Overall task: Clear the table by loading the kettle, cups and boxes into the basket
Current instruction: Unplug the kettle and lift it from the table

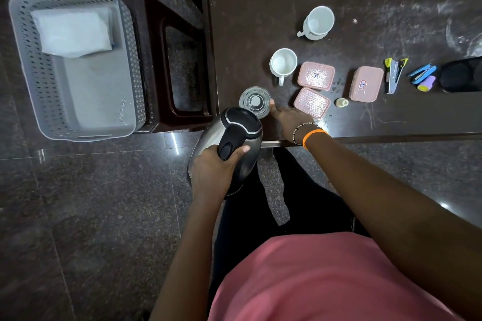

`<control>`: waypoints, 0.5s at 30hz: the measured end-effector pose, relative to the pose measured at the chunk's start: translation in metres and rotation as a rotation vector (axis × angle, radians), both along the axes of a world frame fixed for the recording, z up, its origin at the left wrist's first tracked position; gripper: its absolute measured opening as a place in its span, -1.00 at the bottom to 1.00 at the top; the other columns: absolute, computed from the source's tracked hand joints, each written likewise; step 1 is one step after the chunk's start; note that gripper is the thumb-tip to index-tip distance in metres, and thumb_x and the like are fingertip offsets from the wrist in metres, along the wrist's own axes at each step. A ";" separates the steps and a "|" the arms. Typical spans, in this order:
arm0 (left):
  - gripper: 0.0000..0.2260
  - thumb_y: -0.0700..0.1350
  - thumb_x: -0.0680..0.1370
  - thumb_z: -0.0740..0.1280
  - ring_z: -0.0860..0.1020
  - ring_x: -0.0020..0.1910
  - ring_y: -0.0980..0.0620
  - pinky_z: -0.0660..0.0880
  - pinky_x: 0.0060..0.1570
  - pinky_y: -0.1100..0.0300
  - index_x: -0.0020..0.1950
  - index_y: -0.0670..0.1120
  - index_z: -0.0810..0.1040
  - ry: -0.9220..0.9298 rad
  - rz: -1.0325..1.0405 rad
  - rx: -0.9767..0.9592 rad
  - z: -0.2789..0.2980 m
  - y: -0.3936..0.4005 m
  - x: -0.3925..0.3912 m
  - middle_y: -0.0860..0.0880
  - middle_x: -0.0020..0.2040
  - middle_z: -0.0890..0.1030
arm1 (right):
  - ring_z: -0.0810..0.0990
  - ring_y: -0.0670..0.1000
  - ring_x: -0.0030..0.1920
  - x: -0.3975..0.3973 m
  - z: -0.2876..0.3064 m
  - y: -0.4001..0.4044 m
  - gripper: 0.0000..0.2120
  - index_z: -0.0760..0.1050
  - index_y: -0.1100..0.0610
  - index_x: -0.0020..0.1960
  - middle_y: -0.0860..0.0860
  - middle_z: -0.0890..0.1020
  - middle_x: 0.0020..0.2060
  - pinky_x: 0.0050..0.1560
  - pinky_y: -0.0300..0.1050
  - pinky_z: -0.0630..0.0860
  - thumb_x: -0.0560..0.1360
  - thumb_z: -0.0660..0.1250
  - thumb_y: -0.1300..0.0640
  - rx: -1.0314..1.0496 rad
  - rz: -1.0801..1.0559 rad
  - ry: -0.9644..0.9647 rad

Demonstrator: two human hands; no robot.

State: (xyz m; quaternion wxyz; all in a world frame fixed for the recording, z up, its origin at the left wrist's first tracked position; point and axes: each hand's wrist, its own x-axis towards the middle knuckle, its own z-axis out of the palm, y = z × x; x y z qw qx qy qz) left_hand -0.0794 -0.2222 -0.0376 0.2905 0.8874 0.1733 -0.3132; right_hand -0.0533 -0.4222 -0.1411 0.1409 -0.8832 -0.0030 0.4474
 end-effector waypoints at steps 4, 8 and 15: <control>-0.52 0.32 0.32 0.38 0.39 -0.47 0.06 0.24 -0.43 0.19 -0.44 -0.03 0.31 0.004 -0.014 0.010 0.001 0.001 0.002 0.07 -0.50 0.39 | 0.42 0.25 0.30 0.001 0.000 0.000 -0.29 -0.12 0.03 0.53 0.11 0.30 0.43 0.12 0.15 0.47 0.50 0.15 0.26 -0.006 0.008 -0.005; -0.53 0.33 0.32 0.37 0.42 -0.44 0.05 0.25 -0.43 0.19 -0.42 -0.02 0.32 0.009 -0.026 0.023 0.002 0.000 0.004 0.07 -0.48 0.41 | 0.45 0.24 0.28 0.000 -0.002 0.001 -0.28 -0.13 0.01 0.52 0.13 0.36 0.38 0.09 0.13 0.48 0.49 0.15 0.26 -0.013 -0.006 -0.005; -0.53 0.32 0.33 0.37 0.44 -0.39 0.00 0.32 -0.34 0.17 -0.41 -0.03 0.32 0.030 -0.025 0.004 0.003 0.000 0.005 0.05 -0.45 0.42 | 0.52 0.27 0.21 0.000 -0.005 0.001 -0.31 -0.12 -0.04 0.52 0.21 0.46 0.30 0.10 0.13 0.49 0.51 0.12 0.26 0.003 -0.033 0.000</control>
